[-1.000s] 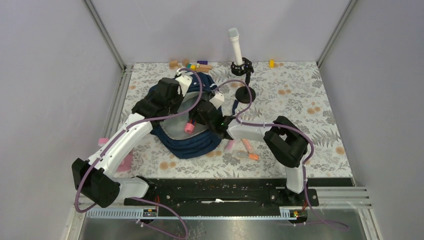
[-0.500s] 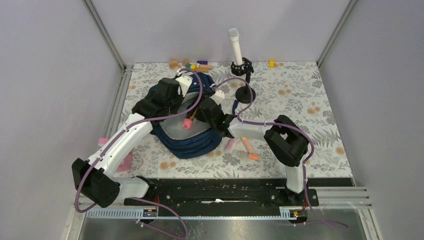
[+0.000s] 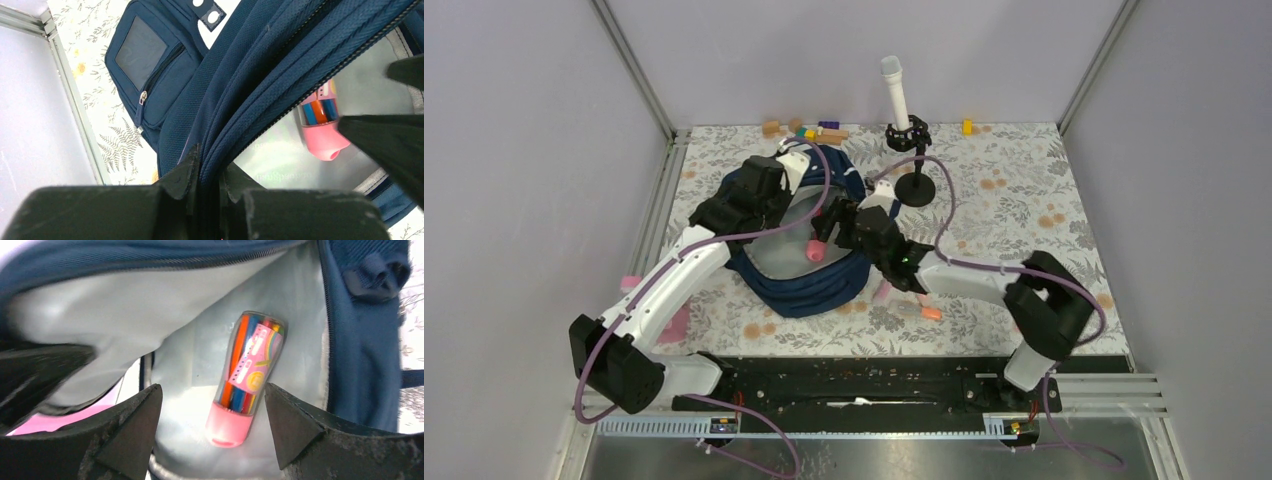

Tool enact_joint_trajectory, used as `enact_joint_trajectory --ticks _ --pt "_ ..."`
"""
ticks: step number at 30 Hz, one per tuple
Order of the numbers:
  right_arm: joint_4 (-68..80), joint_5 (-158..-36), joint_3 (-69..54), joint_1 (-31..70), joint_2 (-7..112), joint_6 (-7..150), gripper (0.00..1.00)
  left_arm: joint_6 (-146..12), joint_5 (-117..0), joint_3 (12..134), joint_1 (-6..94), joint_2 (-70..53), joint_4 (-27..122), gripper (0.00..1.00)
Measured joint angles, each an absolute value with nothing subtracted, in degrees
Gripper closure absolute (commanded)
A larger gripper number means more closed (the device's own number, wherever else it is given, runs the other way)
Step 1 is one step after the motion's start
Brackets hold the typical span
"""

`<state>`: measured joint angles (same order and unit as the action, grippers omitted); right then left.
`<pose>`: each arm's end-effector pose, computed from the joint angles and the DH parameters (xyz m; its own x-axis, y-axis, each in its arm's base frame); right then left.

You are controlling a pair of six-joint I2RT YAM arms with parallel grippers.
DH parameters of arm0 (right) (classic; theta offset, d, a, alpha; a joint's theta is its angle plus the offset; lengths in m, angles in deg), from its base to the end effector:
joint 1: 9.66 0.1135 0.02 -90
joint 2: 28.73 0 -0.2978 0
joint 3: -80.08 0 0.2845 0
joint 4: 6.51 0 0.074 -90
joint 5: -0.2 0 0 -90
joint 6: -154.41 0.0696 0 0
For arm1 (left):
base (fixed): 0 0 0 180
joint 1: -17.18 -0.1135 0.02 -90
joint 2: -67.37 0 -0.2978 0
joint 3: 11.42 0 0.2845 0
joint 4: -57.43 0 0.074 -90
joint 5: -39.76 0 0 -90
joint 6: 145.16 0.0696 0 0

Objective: Pack the student bag
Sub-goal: Place the stationery in the student bag, then adjust the student bag at the center of the board.

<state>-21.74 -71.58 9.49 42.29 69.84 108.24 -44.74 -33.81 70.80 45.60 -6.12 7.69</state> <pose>0.2959 0.3427 0.2436 -0.4860 0.4464 -0.7514 -0.3098 0.7159 0.6257 0.2933 -0.1363 0.3498 -0.5190 0.4781 -0.7086 0.3687 0.8731 0.3190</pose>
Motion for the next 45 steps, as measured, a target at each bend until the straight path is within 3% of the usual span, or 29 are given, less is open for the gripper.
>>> enact_joint_trajectory --ticks 8,13,16,20,23,26,36,45 --pt "-21.78 -70.84 21.99 42.18 49.95 104.02 0.11 -44.48 -33.92 70.80 46.94 -6.76 7.43 1.00" --pt "-15.51 -69.17 25.77 41.30 39.68 101.14 0.09 -45.18 -36.89 68.48 47.83 -6.45 7.30 0.92" --pt "-12.73 -68.15 27.41 40.43 34.91 99.06 0.09 -46.27 -39.97 67.08 47.99 -6.47 7.15 0.77" --pt "-10.61 -67.91 29.69 40.10 31.85 96.76 0.05 -48.57 -44.32 66.56 47.97 -6.47 5.86 0.43" --pt "-9.19 -69.31 30.49 40.06 31.79 95.39 0.05 -50.38 -49.42 66.12 48.03 -6.43 5.27 0.27" --pt "-8.86 -73.17 30.58 39.90 32.05 94.45 0.04 -51.48 -53.63 64.72 48.05 -5.38 5.16 0.02" --pt "-10.61 -81.28 30.69 39.77 36.31 98.84 0.12 -54.82 -65.35 58.43 44.47 12.61 10.12 0.01" --pt "-23.27 -88.32 32.70 40.21 49.25 112.39 0.18 -58.82 -51.97 51.89 37.65 16.52 12.85 0.01"
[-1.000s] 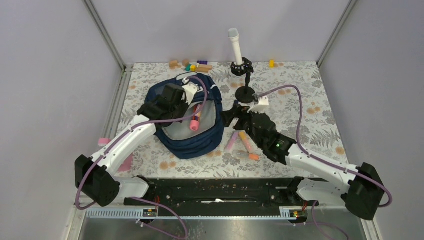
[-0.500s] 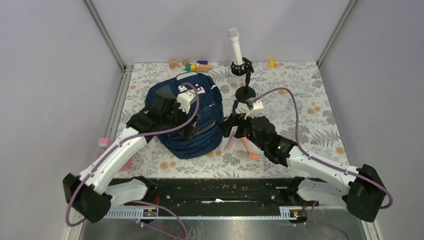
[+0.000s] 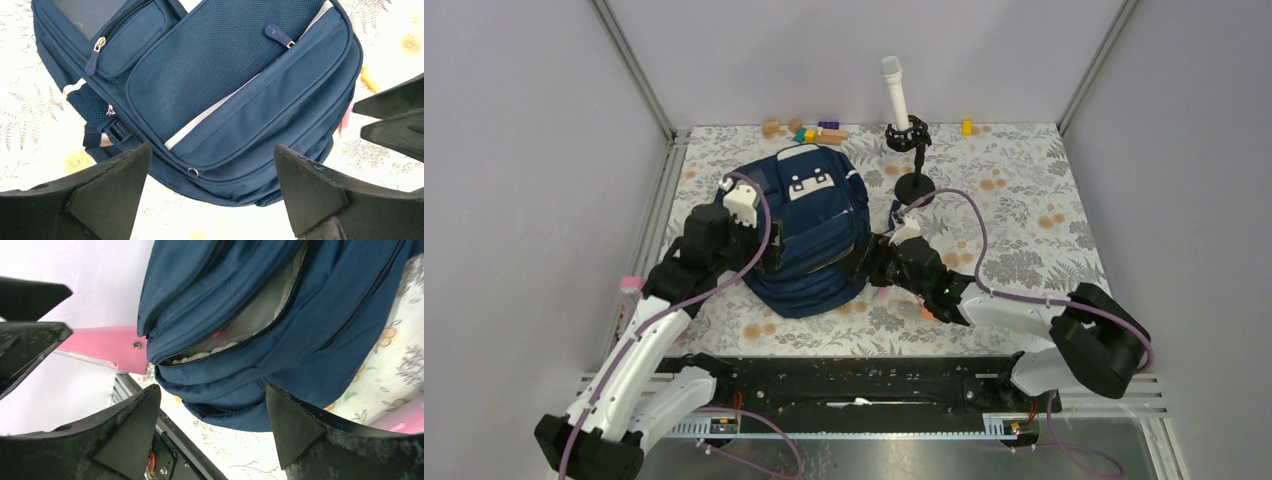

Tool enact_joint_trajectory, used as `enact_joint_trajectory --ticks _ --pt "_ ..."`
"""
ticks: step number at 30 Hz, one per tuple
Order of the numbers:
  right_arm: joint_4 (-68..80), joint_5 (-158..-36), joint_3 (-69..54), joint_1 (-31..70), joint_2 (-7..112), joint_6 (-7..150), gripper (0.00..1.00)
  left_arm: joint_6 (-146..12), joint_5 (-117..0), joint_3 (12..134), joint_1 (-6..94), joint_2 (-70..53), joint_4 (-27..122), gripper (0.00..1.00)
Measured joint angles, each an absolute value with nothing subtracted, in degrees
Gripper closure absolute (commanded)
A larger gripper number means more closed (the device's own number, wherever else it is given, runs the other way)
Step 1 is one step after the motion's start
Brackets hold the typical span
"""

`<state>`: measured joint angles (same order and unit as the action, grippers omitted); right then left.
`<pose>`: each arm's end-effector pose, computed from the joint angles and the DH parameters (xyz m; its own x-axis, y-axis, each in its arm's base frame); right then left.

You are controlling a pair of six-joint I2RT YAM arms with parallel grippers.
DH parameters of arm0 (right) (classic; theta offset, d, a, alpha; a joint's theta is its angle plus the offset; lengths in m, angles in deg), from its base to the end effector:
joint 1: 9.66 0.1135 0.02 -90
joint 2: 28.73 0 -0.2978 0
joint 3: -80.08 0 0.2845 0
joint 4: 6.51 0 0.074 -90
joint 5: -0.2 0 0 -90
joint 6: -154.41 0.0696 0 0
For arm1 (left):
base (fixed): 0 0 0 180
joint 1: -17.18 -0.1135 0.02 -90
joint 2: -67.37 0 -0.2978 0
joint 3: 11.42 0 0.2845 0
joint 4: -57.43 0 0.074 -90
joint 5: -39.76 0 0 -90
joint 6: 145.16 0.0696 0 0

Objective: Pack the student bag
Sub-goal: Adjust the student bag at the center of the board.

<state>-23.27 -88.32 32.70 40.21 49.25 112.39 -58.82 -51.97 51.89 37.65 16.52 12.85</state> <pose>0.2220 0.2605 0.2256 -0.6590 0.3705 -0.6545 -0.3863 0.5800 0.7172 0.2160 -0.0829 0.3295 -0.5209 0.1264 -0.8442 0.3410 0.9375 -0.0701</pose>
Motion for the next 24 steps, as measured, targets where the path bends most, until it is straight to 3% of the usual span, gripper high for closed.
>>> enact_joint_trajectory --ticks 6,10,13,14,16,18,24 --pt "-28.45 -87.64 33.38 41.30 56.57 119.76 0.20 -59.78 -49.44 49.35 37.67 23.03 13.94 0.01" --pt "-29.21 -86.86 32.26 41.30 61.10 121.05 0.28 -59.78 -48.59 49.18 37.67 23.86 14.88 0.01" --pt "-29.43 -86.29 30.14 41.08 64.00 121.22 0.42 -60.04 -49.90 47.56 37.67 26.90 16.74 0.01" --pt "-29.43 -86.27 29.64 40.97 64.46 121.16 0.51 -60.24 -50.42 47.17 37.67 28.02 17.09 0.01" --pt "-29.39 -86.44 28.66 40.47 65.34 120.65 0.82 -60.96 -51.16 47.06 37.69 29.11 17.42 0.01" --pt "-28.38 -86.92 27.41 39.60 66.30 119.78 1.00 -62.05 -51.58 47.06 37.69 29.39 18.34 0.01" --pt "-24.42 -88.56 25.58 36.17 66.56 116.85 1.00 -67.45 -51.45 44.22 37.69 29.96 19.69 0.01"
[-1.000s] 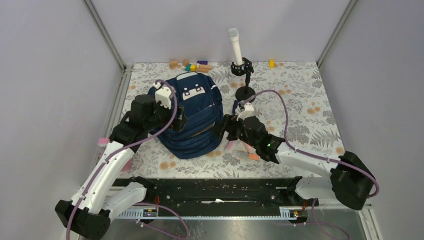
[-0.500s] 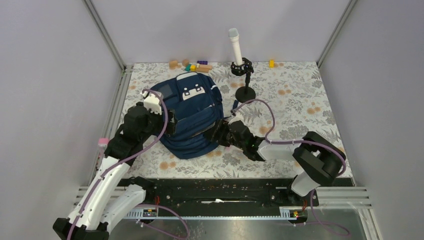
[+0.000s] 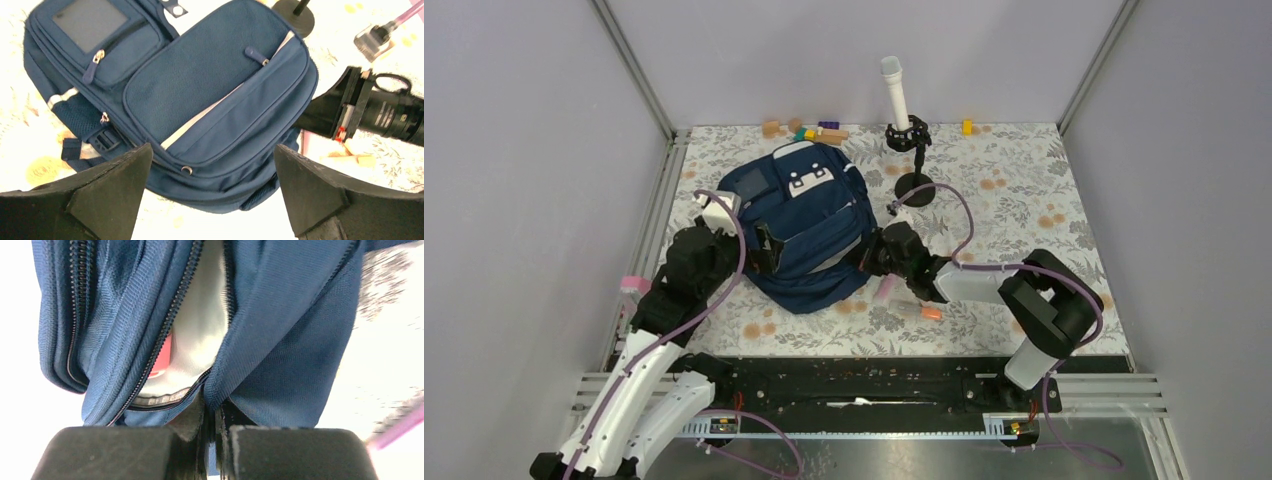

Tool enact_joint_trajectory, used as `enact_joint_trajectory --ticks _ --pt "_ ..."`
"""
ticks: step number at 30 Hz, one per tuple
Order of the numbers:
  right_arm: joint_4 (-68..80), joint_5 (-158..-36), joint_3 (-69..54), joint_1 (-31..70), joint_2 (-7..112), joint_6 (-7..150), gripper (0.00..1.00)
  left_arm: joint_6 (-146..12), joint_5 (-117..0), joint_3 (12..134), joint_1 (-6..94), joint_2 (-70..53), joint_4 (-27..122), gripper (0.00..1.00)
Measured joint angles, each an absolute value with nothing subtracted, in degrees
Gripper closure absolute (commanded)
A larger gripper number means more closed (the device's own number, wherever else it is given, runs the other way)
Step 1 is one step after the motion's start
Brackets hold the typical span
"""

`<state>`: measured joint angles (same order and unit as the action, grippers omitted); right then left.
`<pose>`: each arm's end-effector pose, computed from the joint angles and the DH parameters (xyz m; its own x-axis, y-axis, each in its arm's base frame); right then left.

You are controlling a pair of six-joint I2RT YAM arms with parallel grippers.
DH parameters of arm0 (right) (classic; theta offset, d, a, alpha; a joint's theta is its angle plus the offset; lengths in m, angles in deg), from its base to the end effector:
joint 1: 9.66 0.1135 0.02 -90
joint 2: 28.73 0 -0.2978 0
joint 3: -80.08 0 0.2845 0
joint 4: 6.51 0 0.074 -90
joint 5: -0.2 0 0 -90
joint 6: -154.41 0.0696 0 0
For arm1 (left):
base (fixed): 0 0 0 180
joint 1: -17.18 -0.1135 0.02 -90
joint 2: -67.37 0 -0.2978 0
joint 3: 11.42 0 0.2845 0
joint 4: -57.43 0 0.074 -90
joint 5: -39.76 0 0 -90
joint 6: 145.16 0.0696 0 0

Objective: Pack the student bag
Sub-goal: Adjust the student bag at the center of the board, then zip the student bag at the center of the board.

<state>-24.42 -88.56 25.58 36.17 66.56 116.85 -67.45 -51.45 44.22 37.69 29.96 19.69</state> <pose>0.2764 0.2824 0.1683 -0.7226 0.3936 -0.5683 -0.2139 0.6544 0.7252 0.1765 -0.0676 0.3355 -0.3842 -0.0835 -0.9195 0.2939 0.9330 -0.2075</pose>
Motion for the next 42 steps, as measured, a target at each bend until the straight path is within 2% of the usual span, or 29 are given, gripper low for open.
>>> enact_joint_trajectory --ticks 15,21,26,28,31,32,37,42 --pt "-12.34 -96.32 16.75 18.09 67.00 104.11 1.00 -81.42 -46.31 31.65 37.67 31.49 24.39 0.01" --pt "-11.22 -101.02 13.75 13.06 70.39 103.17 1.00 -83.08 -42.27 25.44 37.67 25.00 33.07 0.16" --pt "-11.27 -103.03 13.40 12.39 70.76 103.23 1.00 -81.24 -41.94 22.34 37.19 17.55 42.34 0.20" --pt "-11.27 -103.40 13.40 12.30 70.76 103.26 1.00 -80.20 -42.64 22.34 36.38 14.25 45.86 0.29" --pt "-11.29 -104.30 13.38 12.01 70.76 103.32 1.00 -78.95 -44.26 22.38 34.74 9.59 50.14 0.48" --pt "-11.31 -104.50 13.38 11.90 70.76 103.37 1.00 -78.58 -45.20 22.54 33.91 7.86 51.19 0.50" --pt "-11.33 -105.35 13.36 11.60 70.76 103.67 1.00 -77.18 -50.62 25.75 30.79 -0.03 52.72 0.51" --pt "-11.33 -105.96 13.34 11.31 70.76 103.80 1.00 -75.91 -53.77 28.44 30.46 -2.67 53.27 0.46"
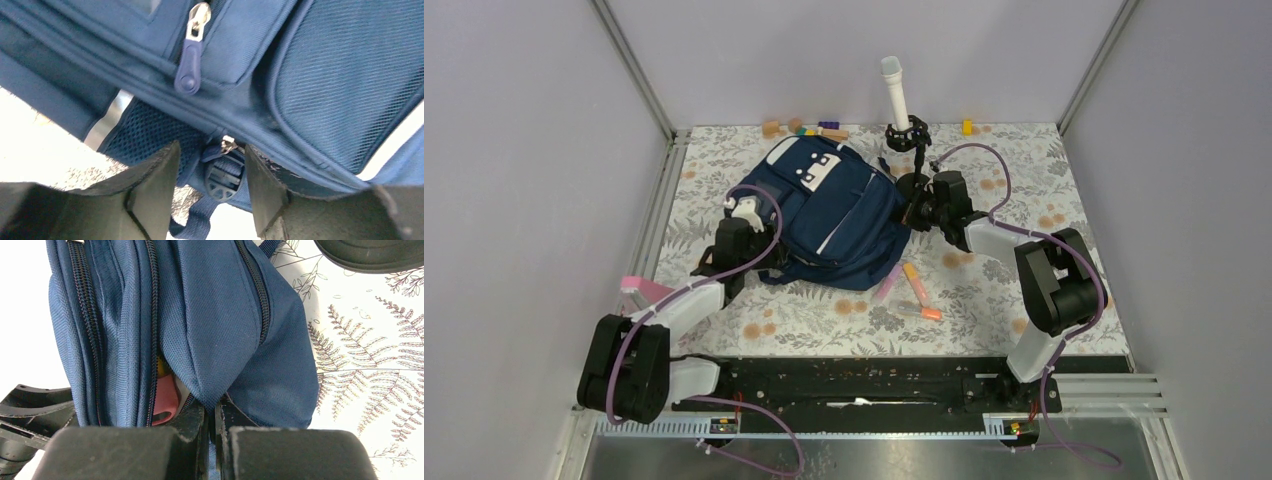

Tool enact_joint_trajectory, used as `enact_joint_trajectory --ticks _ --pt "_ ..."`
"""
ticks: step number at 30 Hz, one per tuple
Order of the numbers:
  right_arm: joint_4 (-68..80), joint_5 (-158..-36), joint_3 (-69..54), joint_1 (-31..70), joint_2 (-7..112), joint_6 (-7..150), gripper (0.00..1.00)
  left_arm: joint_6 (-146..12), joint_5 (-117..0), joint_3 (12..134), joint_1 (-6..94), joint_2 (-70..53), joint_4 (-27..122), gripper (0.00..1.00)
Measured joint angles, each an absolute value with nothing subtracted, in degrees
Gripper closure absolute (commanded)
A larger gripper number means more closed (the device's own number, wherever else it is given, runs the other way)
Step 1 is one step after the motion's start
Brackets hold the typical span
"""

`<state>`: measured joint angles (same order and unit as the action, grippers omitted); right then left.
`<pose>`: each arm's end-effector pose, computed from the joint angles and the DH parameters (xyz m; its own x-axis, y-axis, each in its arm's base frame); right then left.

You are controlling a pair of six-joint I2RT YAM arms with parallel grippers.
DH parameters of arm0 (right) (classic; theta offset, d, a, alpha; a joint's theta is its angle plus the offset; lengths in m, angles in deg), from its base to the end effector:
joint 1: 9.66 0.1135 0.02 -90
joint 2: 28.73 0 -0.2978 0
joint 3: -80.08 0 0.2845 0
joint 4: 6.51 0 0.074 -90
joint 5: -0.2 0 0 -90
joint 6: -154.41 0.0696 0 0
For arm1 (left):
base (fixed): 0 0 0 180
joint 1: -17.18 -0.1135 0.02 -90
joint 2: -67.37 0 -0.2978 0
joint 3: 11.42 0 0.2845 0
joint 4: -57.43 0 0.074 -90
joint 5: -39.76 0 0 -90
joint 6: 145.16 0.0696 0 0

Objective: Pack the student bag
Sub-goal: Zip the student bag at the center of the board.

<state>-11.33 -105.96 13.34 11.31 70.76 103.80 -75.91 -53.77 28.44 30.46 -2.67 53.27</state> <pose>0.3972 0.1730 0.1873 -0.7019 0.3838 -0.6001 -0.1656 0.7315 0.6614 0.2742 -0.0691 0.1695 -0.6122 -0.2189 -0.7598 0.0662 0.9434 -0.3250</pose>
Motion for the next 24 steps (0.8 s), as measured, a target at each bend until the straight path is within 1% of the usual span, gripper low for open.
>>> enact_joint_trajectory --ticks 2,4,5,9,15,21,24 --pt "-11.33 -106.05 13.31 11.27 70.76 103.93 1.00 -75.45 -55.05 29.36 30.48 -3.37 53.99 0.46" --pt "-11.33 -106.27 13.29 11.27 70.78 104.02 1.00 -75.08 -56.08 30.40 30.46 -4.59 54.34 0.54" --pt "-11.31 -106.42 13.23 11.25 70.78 104.11 1.00 -74.97 -56.56 30.95 30.46 -5.40 54.49 0.57" --pt "-11.24 -107.03 12.77 11.07 70.89 104.37 1.00 -74.82 -58.07 31.87 30.46 -7.54 54.51 0.50" --pt "-11.29 -107.45 12.77 10.94 71.00 104.79 1.00 -75.32 -59.43 29.86 30.35 -5.45 55.87 0.50" --pt "-11.35 -107.73 12.77 10.79 71.43 105.42 1.00 -75.61 -60.41 29.33 30.35 -4.40 55.10 0.48" --pt "-11.40 -107.95 12.77 10.70 71.43 105.46 1.00 -75.96 -59.67 27.80 30.33 -0.31 54.66 0.46"
